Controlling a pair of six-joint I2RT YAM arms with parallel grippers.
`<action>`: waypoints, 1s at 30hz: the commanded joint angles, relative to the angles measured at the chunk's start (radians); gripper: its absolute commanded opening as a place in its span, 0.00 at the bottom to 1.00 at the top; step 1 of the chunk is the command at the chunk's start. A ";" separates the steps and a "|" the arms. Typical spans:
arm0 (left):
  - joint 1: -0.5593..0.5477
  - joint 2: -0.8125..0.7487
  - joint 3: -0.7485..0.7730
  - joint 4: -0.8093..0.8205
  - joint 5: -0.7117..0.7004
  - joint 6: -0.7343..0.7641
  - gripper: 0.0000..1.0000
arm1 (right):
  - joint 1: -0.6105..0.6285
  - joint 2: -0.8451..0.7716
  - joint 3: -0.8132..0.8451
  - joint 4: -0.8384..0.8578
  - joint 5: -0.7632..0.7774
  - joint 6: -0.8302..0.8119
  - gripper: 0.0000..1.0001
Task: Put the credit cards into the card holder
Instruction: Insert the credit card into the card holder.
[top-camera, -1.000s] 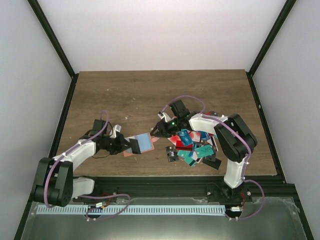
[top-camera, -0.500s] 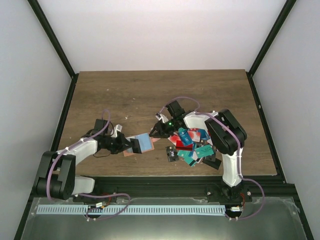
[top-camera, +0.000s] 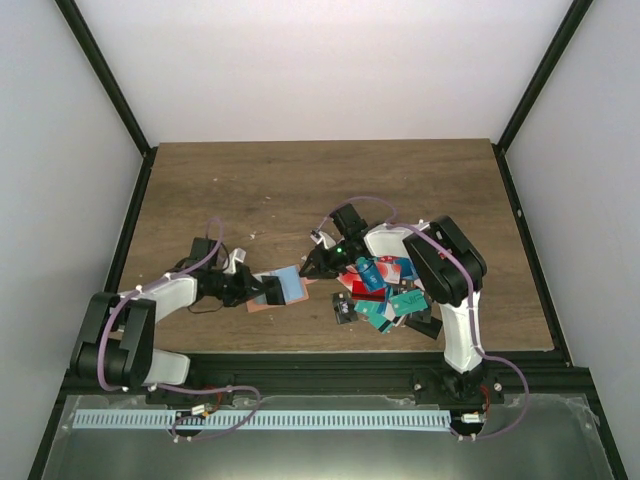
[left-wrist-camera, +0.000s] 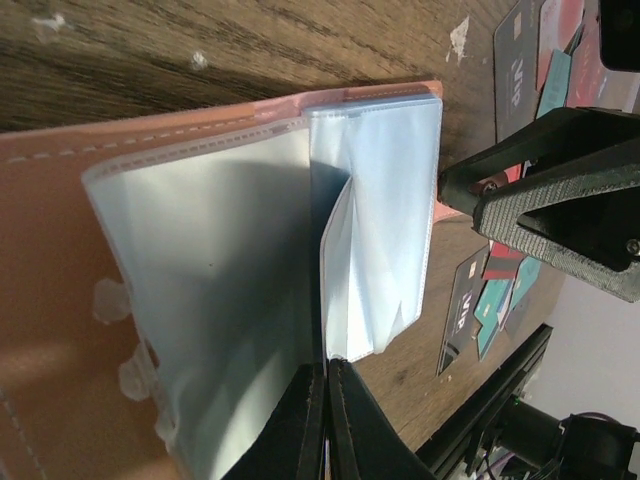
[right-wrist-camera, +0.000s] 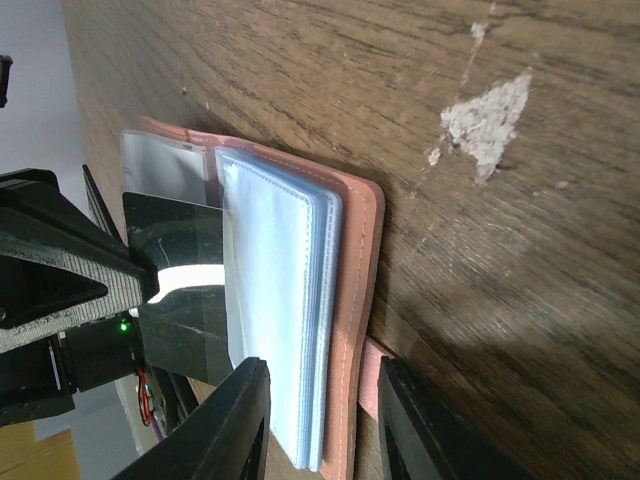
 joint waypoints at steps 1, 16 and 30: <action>0.005 0.025 -0.003 0.045 0.007 0.008 0.04 | 0.011 0.032 0.034 -0.021 -0.002 -0.027 0.32; 0.005 0.085 0.008 0.115 0.021 -0.005 0.04 | 0.010 0.054 0.051 -0.036 -0.014 -0.042 0.31; 0.008 0.034 0.007 0.097 -0.040 -0.041 0.04 | 0.010 0.063 0.053 -0.047 -0.013 -0.058 0.27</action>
